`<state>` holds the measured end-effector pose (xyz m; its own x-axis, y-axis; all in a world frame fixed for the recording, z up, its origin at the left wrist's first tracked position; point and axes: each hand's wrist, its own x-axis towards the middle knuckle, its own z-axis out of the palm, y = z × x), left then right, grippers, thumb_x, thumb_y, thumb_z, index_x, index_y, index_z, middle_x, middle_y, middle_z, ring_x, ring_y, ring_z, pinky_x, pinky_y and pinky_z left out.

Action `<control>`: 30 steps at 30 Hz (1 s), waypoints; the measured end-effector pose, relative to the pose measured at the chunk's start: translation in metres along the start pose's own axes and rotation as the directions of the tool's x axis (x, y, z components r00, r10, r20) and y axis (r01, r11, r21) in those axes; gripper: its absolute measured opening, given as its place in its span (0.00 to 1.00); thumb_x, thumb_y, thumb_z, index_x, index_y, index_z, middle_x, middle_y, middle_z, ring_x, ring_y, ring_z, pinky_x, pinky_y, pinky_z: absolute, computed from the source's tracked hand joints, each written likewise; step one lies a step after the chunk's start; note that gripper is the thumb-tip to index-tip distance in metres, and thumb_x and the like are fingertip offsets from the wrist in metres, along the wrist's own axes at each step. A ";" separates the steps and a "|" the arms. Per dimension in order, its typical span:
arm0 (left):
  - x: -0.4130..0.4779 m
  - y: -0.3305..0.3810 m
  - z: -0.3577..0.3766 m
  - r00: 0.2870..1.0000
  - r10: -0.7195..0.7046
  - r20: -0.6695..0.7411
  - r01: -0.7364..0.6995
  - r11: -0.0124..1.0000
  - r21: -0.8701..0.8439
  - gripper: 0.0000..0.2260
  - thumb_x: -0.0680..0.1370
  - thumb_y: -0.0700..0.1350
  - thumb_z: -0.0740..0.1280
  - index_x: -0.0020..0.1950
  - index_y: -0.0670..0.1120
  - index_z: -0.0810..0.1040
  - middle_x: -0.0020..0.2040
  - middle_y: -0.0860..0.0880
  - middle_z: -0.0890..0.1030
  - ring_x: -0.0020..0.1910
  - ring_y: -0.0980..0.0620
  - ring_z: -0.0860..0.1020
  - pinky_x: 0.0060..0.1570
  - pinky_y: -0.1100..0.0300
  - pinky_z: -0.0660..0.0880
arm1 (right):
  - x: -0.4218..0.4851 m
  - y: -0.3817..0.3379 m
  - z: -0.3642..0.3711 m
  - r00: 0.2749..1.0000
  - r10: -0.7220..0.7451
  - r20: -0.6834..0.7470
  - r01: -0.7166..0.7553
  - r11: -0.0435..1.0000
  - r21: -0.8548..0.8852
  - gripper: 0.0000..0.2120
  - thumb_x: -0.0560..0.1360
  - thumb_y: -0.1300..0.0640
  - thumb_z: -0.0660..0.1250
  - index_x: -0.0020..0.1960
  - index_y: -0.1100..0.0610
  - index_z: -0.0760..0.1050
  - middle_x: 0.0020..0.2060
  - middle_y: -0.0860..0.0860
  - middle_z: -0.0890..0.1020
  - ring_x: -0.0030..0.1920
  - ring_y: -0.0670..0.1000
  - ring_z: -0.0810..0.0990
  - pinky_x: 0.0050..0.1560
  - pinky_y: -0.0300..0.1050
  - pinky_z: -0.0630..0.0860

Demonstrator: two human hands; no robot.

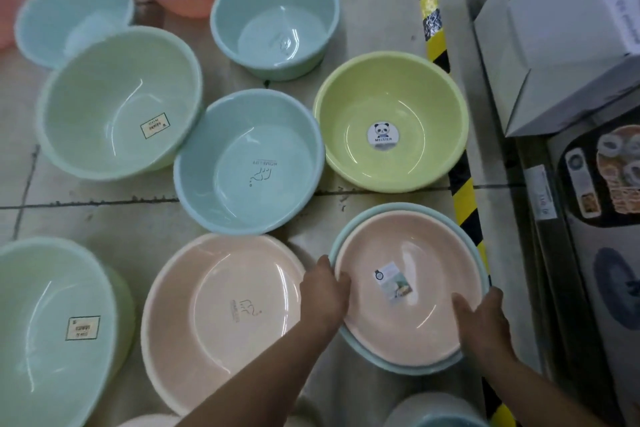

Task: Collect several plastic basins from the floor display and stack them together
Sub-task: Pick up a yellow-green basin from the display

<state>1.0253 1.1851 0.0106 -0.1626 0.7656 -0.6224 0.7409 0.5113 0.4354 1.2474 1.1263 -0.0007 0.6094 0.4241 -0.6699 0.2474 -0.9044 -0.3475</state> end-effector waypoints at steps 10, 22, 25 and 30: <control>0.079 0.050 -0.044 0.993 0.002 0.116 0.056 0.869 -0.491 0.35 0.71 0.68 0.67 0.68 0.44 0.74 0.62 0.51 0.79 0.61 0.50 0.77 0.62 0.55 0.72 | 0.019 -0.092 -0.027 0.939 -0.276 -0.205 0.332 0.884 0.329 0.26 0.79 0.44 0.63 0.74 0.52 0.65 0.69 0.53 0.73 0.68 0.56 0.72 0.64 0.52 0.70; 0.169 0.101 -0.025 0.998 -0.038 0.043 0.057 0.624 -0.780 0.24 0.66 0.39 0.67 0.63 0.46 0.76 0.56 0.46 0.82 0.53 0.44 0.80 0.57 0.49 0.79 | 0.112 -0.193 0.023 0.968 -0.220 -0.117 0.247 0.909 0.336 0.28 0.73 0.57 0.66 0.71 0.58 0.65 0.63 0.56 0.77 0.61 0.59 0.75 0.59 0.46 0.73; 0.168 0.105 -0.052 0.997 0.049 0.052 0.011 0.611 -0.791 0.15 0.67 0.35 0.65 0.53 0.47 0.75 0.47 0.44 0.81 0.46 0.44 0.81 0.51 0.46 0.81 | 0.089 -0.197 0.013 0.970 -0.201 -0.139 0.244 0.841 0.483 0.30 0.65 0.58 0.67 0.67 0.53 0.67 0.57 0.51 0.79 0.56 0.57 0.78 0.61 0.55 0.77; 0.099 0.117 -0.112 0.987 0.152 0.060 -0.043 0.593 -0.804 0.24 0.64 0.36 0.64 0.61 0.43 0.71 0.51 0.41 0.79 0.50 0.39 0.81 0.46 0.42 0.82 | 0.009 -0.198 -0.037 0.965 -0.257 -0.045 0.221 0.711 0.667 0.19 0.68 0.69 0.60 0.57 0.55 0.72 0.43 0.50 0.77 0.45 0.53 0.77 0.46 0.55 0.81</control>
<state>1.0222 1.3644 0.0727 -0.0086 0.8097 -0.5868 -0.0776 0.5845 0.8077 1.2319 1.3077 0.0861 0.5588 0.6399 -0.5275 -0.1921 -0.5189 -0.8330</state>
